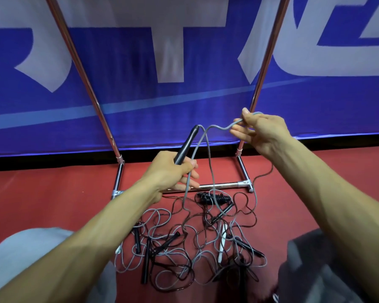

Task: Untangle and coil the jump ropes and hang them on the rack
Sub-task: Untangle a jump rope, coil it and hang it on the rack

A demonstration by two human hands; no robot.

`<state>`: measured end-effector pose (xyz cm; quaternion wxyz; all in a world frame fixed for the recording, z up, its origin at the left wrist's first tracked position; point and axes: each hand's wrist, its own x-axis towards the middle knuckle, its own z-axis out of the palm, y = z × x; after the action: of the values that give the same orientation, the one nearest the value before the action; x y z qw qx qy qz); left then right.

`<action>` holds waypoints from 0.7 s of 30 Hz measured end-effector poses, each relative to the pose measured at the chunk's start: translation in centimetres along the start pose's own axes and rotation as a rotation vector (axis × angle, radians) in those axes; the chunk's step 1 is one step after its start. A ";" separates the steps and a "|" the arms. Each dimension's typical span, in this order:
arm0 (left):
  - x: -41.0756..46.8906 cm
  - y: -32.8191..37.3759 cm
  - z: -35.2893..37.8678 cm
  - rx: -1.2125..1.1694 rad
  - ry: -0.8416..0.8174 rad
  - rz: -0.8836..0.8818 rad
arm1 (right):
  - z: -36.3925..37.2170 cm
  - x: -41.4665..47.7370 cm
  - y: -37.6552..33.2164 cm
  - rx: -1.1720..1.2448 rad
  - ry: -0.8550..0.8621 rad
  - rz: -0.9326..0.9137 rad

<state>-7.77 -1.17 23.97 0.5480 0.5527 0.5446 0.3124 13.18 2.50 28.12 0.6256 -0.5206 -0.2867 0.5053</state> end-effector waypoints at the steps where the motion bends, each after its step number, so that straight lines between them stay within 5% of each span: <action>1: 0.0 0.1 -0.1 -0.032 0.023 0.001 | 0.1 0.1 0.1 0.022 0.008 0.015; 7: -0.3 1.4 -0.2 -0.323 0.079 0.057 | 1.4 0.0 1.5 0.022 -0.179 0.217; 12: -0.2 2.4 -0.8 -0.523 0.124 0.067 | 2.5 -1.5 3.0 -0.267 -0.399 0.301; 18: 0.0 3.2 -2.1 -0.727 0.172 0.106 | 3.5 -3.9 5.3 -0.711 -0.823 0.177; 21: 0.1 3.3 -2.6 -0.778 0.179 0.119 | 3.9 -4.3 6.8 -0.964 -0.864 -0.012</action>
<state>-9.36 0.25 27.58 0.6476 0.3053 0.3984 0.5734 6.08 -0.42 23.56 0.1529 -0.4913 -0.7102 0.4804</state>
